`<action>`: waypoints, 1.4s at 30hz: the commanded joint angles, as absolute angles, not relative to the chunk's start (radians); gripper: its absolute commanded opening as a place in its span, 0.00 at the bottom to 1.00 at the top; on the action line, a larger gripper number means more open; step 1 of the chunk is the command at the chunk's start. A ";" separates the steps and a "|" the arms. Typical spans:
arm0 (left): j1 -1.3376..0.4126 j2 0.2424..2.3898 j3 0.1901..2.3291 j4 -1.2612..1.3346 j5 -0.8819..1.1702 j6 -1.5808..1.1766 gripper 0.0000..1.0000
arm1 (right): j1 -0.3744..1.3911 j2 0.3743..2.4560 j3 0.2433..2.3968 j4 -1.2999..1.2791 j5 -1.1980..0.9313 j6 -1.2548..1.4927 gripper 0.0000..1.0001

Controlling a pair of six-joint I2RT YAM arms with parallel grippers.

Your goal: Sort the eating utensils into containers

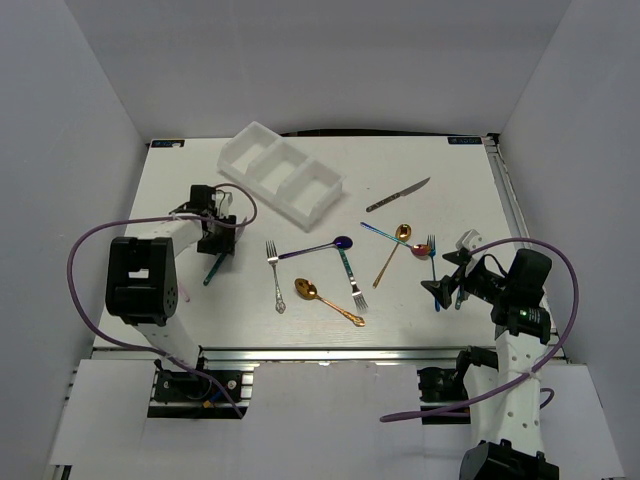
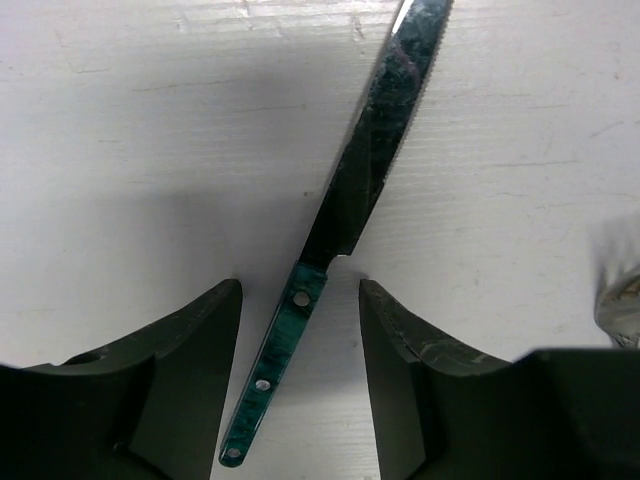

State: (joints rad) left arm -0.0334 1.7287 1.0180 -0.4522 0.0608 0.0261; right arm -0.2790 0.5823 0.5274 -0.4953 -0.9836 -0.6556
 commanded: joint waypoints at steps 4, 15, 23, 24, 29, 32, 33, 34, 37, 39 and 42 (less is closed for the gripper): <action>-0.086 1.726 0.966 -0.480 -0.063 0.017 0.61 | -0.272 0.589 0.549 -0.477 -1.011 -0.658 0.89; -0.087 1.704 0.948 -0.465 -0.072 0.014 0.24 | -0.272 0.594 0.551 -0.476 -1.008 -0.655 0.89; -0.087 1.609 0.965 -0.463 -0.014 0.009 0.00 | -0.272 0.591 0.549 -0.472 -1.006 -0.653 0.89; -0.087 1.597 0.968 -0.462 -0.008 -0.023 0.00 | -0.272 0.589 0.549 -0.472 -1.006 -0.652 0.89; -0.084 1.502 1.009 -0.453 0.075 -0.052 0.00 | -0.272 0.592 0.549 -0.469 -1.005 -0.650 0.89; -0.084 1.425 1.031 -0.422 0.171 -0.077 0.00 | -0.272 0.592 0.548 -0.466 -1.002 -0.649 0.89; -0.084 1.386 1.032 -0.407 0.246 -0.090 0.00 | -0.272 0.592 0.548 -0.466 -1.002 -0.649 0.89; -0.084 1.365 1.032 -0.359 0.283 -0.104 0.00 | -0.272 0.589 0.546 -0.465 -1.002 -0.646 0.89; -0.084 1.316 1.029 -0.223 0.472 -0.146 0.00 | -0.272 0.589 0.545 -0.463 -0.999 -0.644 0.89; -0.086 1.310 1.020 -0.075 0.561 -0.182 0.00 | -0.272 0.589 0.542 -0.462 -1.000 -0.644 0.89; -0.090 1.350 1.015 0.114 0.711 -0.267 0.00 | -0.272 0.589 0.537 -0.454 -1.002 -0.641 0.89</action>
